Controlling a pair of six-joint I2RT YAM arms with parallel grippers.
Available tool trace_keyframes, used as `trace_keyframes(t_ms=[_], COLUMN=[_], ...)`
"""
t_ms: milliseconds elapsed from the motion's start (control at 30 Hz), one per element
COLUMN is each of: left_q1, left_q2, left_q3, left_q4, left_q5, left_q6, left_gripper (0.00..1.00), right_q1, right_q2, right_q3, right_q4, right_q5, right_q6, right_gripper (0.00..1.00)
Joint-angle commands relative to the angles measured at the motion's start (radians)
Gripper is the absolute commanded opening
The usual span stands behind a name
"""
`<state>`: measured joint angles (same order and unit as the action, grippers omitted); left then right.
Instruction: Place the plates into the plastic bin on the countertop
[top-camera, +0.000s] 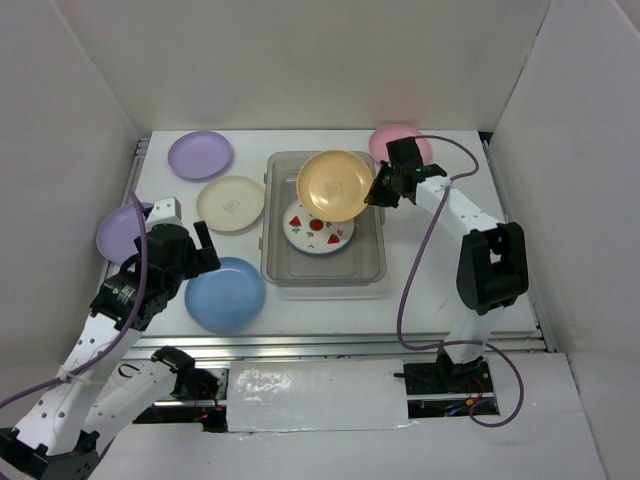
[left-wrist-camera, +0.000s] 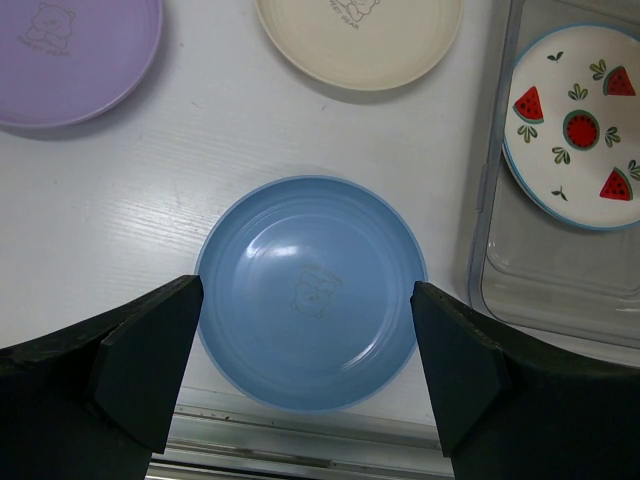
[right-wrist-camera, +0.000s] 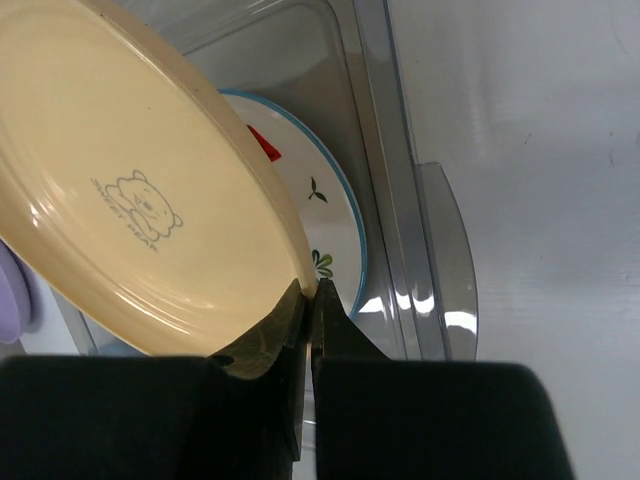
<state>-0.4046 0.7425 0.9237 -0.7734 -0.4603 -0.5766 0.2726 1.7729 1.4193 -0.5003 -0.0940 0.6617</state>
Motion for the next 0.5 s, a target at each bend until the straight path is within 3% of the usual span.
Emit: trace_keyframes(t_ms=[0,467], left_q1=[-0.005,-0.003], left_q2=[0.001,-0.003], left_q3=[0.021,0.018], left_q4=[0.037,0.040], left_q5=[-0.008,0.003], left_q6=[0.011,0.014], left_gripper=[0.99,0.99], right_q1=[0.030,0.129], right_q2=[-0.014,0.141], right_q3=[0.035,0.066], right_q4=[0.010,-0.047], right_q5=[-0.019,0.062], right_q6=[-0.030,-0.040], right_gripper=[0.00,0.00])
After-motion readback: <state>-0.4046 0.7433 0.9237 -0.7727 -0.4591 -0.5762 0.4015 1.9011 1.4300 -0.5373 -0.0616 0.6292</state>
